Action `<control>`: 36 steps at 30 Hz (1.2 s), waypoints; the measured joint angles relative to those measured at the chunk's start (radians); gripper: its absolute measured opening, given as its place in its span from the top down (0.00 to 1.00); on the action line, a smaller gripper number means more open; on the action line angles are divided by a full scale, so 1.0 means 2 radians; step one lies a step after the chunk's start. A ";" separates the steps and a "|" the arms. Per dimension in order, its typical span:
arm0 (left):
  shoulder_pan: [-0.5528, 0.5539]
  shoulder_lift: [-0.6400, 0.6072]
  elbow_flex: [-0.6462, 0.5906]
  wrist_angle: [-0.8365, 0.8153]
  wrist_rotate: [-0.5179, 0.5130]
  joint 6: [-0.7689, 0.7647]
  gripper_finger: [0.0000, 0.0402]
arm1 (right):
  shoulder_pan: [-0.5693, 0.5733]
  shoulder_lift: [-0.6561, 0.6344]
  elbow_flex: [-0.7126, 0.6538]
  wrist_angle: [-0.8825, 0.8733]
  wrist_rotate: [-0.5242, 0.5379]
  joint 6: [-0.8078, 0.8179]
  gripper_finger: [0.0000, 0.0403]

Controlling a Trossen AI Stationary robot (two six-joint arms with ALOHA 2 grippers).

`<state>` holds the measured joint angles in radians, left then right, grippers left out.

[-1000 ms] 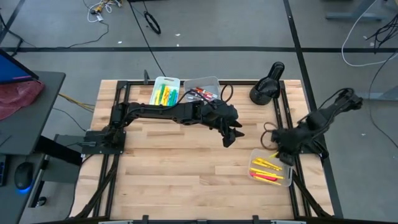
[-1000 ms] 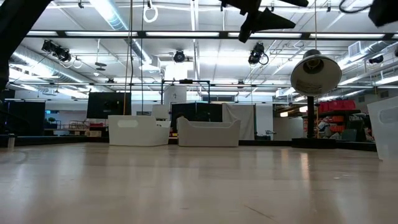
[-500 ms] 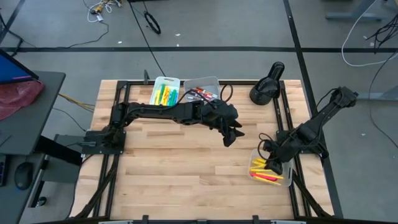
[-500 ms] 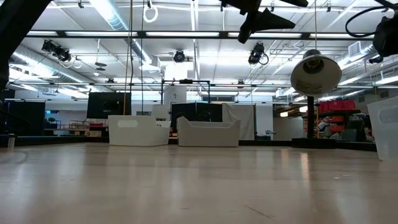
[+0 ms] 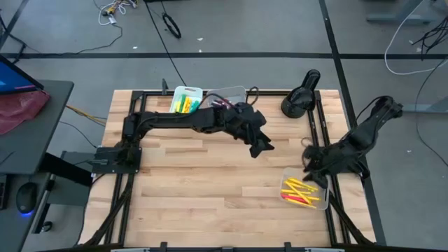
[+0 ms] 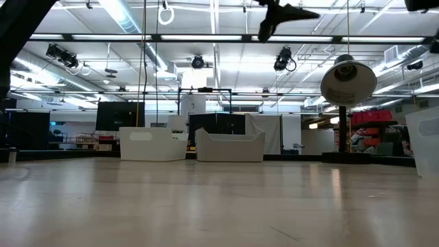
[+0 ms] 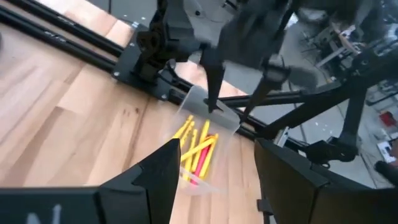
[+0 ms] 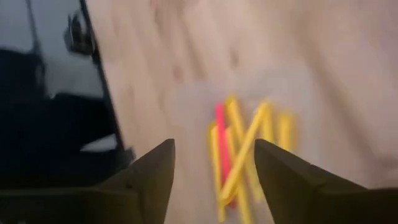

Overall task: Pick & Place Markers
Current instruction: Return to Home Position

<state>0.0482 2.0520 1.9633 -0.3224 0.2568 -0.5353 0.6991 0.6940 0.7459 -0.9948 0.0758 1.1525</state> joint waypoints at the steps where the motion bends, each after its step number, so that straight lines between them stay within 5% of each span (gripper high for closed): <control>1: 0.000 -0.005 0.000 -0.005 -0.002 0.003 0.48 | 0.000 0.000 0.019 -0.022 0.019 -0.010 0.46; 7: 0.001 -0.055 0.002 -0.028 -0.058 0.057 0.48 | 0.000 -0.050 0.074 -0.060 0.176 -0.102 0.61; 15: 0.001 -0.092 0.002 -0.084 -0.128 0.081 0.48 | -0.002 -0.261 0.024 0.045 0.247 -0.266 0.96; 18: 0.003 -0.098 0.002 -0.086 -0.128 0.070 0.48 | 0.000 -0.322 -0.013 0.114 0.285 -0.306 0.98; 28: 0.004 -0.109 0.001 -0.033 -0.125 0.026 0.48 | -0.006 -0.334 -0.202 0.385 0.240 -0.356 1.00; 36: -0.001 -0.109 0.001 0.025 -0.114 -0.008 0.48 | -0.096 -0.334 -0.301 0.554 0.138 -0.356 1.00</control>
<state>0.0456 1.8343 1.9659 -0.2732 0.0288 -0.5509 0.5079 0.0255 0.1436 0.1124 0.3509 0.4397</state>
